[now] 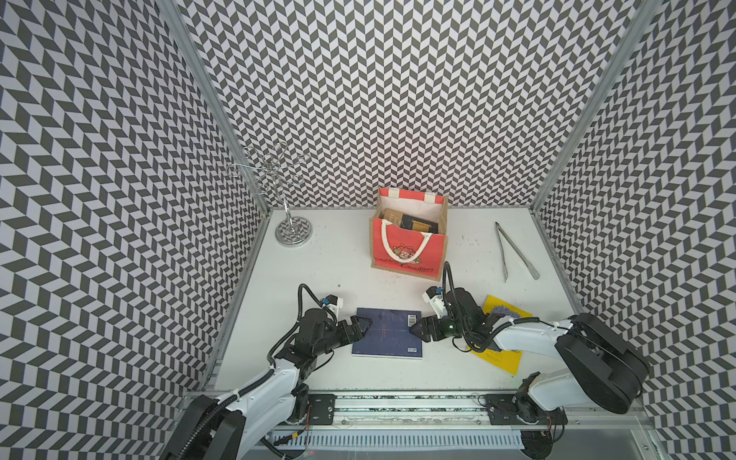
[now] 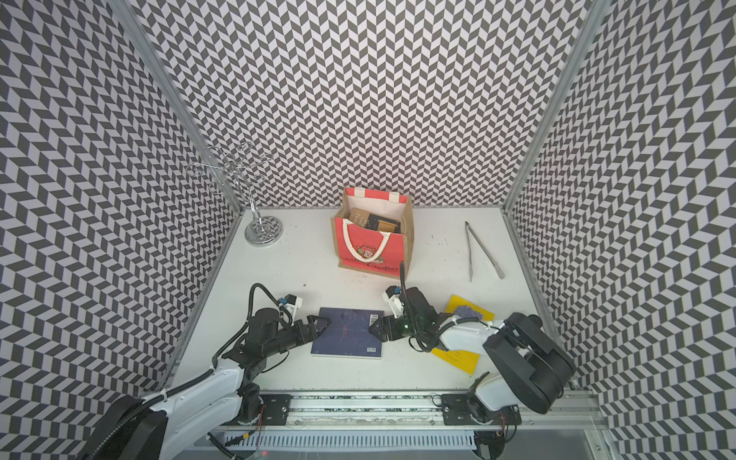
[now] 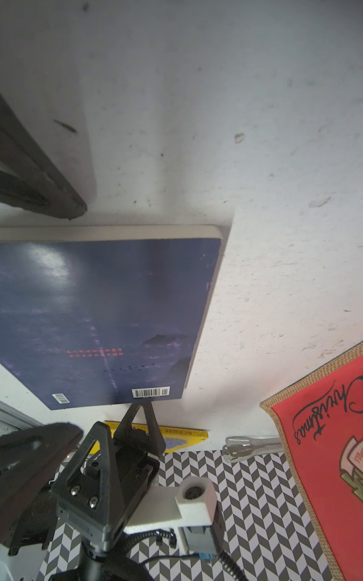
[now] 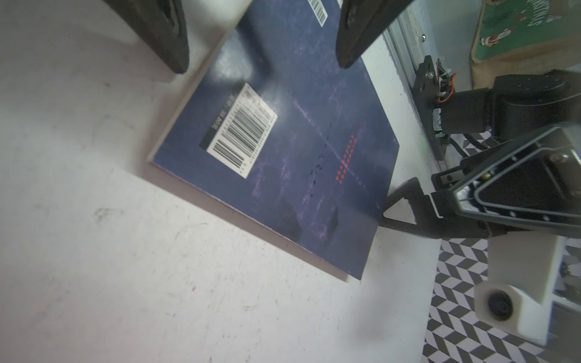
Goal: Put the books into the canvas bag
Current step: Pick up the book from the center of the board.
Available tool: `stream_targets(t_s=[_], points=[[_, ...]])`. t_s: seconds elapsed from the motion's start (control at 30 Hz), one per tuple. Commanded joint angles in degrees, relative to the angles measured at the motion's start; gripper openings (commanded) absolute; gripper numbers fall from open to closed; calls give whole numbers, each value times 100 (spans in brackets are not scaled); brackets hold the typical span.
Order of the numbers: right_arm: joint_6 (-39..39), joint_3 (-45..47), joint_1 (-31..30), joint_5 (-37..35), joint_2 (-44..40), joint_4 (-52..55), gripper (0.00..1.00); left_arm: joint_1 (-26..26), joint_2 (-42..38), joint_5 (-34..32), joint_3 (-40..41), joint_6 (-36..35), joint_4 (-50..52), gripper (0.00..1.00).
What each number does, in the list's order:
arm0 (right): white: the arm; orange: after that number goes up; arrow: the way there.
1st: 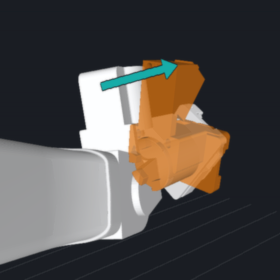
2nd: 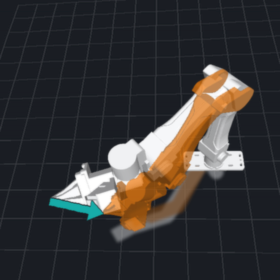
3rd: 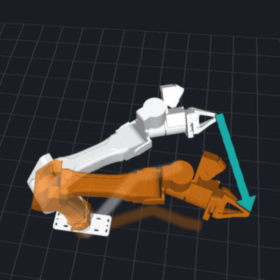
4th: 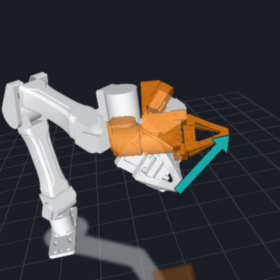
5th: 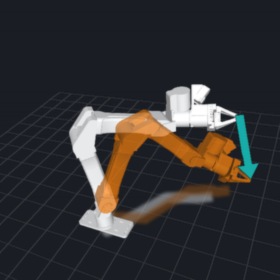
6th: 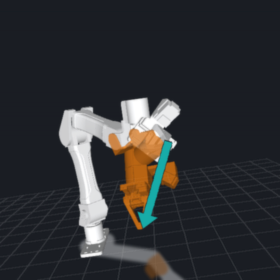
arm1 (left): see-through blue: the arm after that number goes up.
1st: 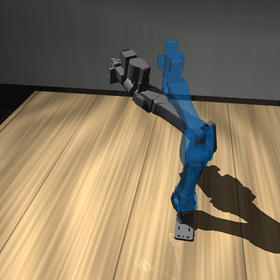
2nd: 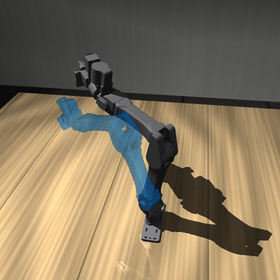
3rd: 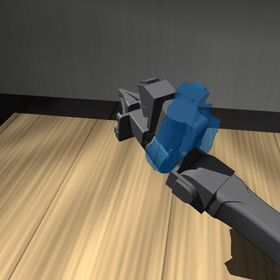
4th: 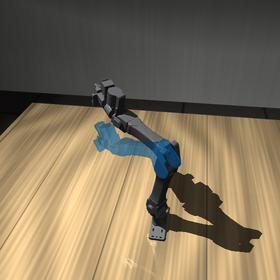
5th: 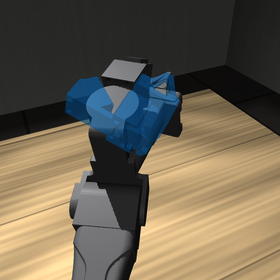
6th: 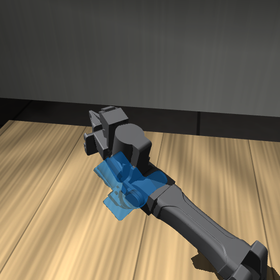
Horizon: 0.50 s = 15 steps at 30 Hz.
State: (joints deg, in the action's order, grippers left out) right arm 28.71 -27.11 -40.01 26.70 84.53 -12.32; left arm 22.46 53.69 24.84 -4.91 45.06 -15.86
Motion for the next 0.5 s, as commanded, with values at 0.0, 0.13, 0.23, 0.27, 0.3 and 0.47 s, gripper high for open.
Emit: stream_targets(t_s=[0.0,0.13,0.23,0.27,0.3,0.47], points=[[166,81,-51,359,336,-379,71,-33,71,70,4,29,-190,100],[191,57,-51,477,303,-697,60,-34,16,59,-1,12,-129,100],[196,45,-54,522,229,-791,48,-38,-33,30,7,7,-119,100],[206,57,-51,550,197,-868,45,-40,-24,30,4,12,-128,100],[204,58,-56,572,177,-910,41,-33,-6,30,7,12,-151,100],[180,-55,-51,570,363,-942,29,-34,106,88,17,64,-313,100]])
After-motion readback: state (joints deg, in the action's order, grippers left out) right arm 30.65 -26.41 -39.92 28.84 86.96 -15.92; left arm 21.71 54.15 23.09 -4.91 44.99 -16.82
